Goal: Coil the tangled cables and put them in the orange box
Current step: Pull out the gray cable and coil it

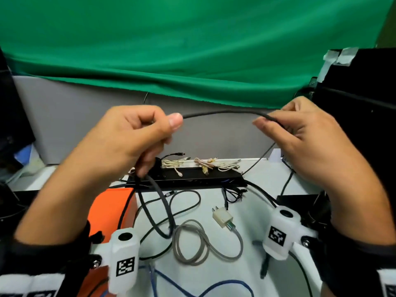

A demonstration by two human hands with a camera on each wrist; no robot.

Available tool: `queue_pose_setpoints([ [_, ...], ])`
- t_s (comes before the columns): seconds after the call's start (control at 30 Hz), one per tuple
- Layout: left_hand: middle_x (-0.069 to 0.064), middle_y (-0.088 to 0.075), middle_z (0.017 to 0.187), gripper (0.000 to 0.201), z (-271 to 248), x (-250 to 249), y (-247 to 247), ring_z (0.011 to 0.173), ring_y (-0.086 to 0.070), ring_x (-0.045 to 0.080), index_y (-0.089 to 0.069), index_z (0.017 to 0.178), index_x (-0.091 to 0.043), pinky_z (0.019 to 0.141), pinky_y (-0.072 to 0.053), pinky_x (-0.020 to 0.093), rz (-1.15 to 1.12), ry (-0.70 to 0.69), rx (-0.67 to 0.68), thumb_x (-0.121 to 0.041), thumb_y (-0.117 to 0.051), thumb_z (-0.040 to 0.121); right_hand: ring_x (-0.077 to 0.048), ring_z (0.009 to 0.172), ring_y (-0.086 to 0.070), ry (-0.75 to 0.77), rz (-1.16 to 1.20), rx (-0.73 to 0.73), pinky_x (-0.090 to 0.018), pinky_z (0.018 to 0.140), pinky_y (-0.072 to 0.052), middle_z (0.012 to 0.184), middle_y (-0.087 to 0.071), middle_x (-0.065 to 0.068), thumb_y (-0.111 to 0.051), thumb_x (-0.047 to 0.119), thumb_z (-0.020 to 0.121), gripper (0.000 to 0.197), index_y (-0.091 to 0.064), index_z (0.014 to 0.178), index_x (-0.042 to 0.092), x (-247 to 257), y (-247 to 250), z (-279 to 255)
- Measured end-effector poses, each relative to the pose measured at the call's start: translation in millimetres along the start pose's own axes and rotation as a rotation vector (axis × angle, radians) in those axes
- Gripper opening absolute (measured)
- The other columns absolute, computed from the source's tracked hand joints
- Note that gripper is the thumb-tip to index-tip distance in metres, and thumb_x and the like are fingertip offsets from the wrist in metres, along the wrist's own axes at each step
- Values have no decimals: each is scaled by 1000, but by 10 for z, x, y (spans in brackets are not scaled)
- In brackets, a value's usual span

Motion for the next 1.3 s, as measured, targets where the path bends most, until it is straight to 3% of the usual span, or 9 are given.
queue_pose_setpoints([
  [0.1,7,-71,76,31,-138,-118,-416,69,-67,10,-80,90,-17,66,-51,19,9,-73,351,-42,-63,91,-18,83,-59,7,-77,-68,-39,73,-47,79,-58,6,-40,65,98,50,-71,95,26,51,-1,-5],
  [0.2,0,-70,119,48,-226,-36,-667,116,-65,12,-73,121,-20,95,-46,18,53,-34,552,-55,-54,95,-11,74,-69,87,194,-88,-41,75,-56,68,-68,9,-50,55,99,31,-68,122,45,192,-4,-17],
  [0.4,-26,-43,146,80,63,355,-408,130,-46,-8,-34,149,-50,107,-42,32,386,94,89,-74,-63,78,-15,106,-72,301,705,244,-31,89,-55,110,-77,4,-54,14,103,20,-66,118,19,624,-255,-127],
  [0.53,-1,-77,88,25,158,571,-346,88,-73,14,-72,101,-18,93,-55,39,110,219,23,-33,-52,104,-12,124,-63,358,813,347,-22,102,-45,126,-72,-1,-44,-3,103,30,-62,123,11,688,-237,-184],
  [0.63,0,-51,51,31,179,614,-126,47,-50,17,-68,85,-11,57,-51,31,-101,291,-119,-23,-48,106,-10,124,-63,246,683,360,-34,108,-43,122,-74,5,-44,11,96,33,-68,119,17,480,-215,-112],
  [0.83,-7,-21,55,22,134,462,-8,42,-18,8,-72,82,-16,42,-22,21,-324,229,-38,-30,-62,95,-11,93,-62,-65,-34,96,-40,92,-49,116,-69,16,-56,57,94,26,-59,104,33,-66,-237,26],
  [1.03,-6,-25,57,30,58,219,-425,49,-16,10,-72,72,-25,44,-14,24,-204,120,99,-40,-55,93,-16,135,-47,156,164,217,-39,116,-33,154,-43,18,-45,41,105,50,-28,152,41,708,-536,-153],
  [1.17,-9,-24,53,34,43,171,-397,46,-14,9,-61,71,-20,43,-11,23,-276,124,85,-40,-57,97,-3,89,-60,265,340,139,-24,81,-46,103,-69,14,-50,27,106,26,-63,128,27,904,-581,-149],
  [1.3,-7,-21,53,36,-2,120,-223,48,-11,12,-60,66,-21,42,-15,17,-250,140,110,-46,-53,92,-10,77,-64,246,376,-355,-31,73,-50,85,-71,7,-58,23,102,15,-73,100,18,588,-83,-82],
])
Point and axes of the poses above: each hand's wrist, its own z-axis towards the middle knuckle, its own y-axis out of the back of the hand, x = y × z, the point moved 8 cm from there along z, towards the middle knuckle
